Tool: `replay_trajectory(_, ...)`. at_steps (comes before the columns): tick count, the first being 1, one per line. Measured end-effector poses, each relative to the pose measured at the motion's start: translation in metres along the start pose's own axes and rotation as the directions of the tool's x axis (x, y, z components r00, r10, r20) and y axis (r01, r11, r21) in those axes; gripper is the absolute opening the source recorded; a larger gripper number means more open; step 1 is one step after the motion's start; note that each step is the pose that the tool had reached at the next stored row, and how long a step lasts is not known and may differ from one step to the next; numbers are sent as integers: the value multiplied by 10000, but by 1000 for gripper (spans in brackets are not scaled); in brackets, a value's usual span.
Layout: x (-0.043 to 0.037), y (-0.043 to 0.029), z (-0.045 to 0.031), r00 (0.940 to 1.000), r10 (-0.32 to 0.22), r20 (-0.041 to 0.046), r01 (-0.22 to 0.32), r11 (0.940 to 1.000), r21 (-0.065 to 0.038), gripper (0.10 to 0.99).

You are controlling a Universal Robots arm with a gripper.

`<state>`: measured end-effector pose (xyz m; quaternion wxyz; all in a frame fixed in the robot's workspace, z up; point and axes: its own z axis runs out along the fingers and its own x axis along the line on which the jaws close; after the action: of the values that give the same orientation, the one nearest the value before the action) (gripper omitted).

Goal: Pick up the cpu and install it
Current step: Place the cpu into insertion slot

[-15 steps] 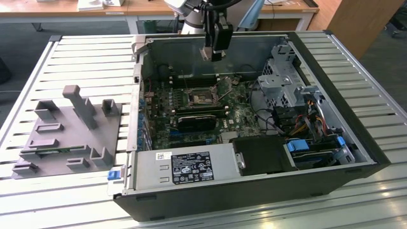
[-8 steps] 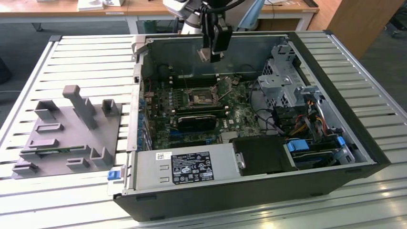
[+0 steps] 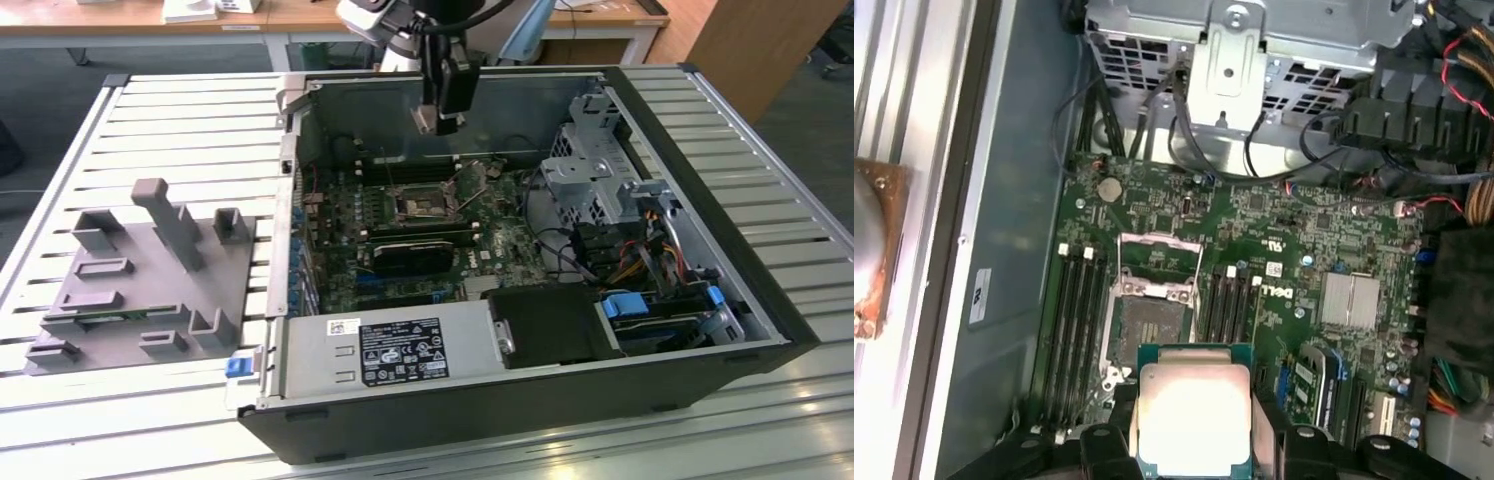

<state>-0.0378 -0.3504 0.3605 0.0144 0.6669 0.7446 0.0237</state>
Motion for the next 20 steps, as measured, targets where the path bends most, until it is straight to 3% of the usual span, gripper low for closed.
replay_trajectory(3,8,-4,36,9995,304,16,-304,9995,-5,537)
replay_trajectory(7,11,-5,58,9995,322,21,-322,9995,-4,537)
replay_trajectory(11,82,-2,129,9993,371,28,-371,9993,-5,537)
replay_trajectory(20,81,-46,210,9976,691,46,-691,9976,-9,537)
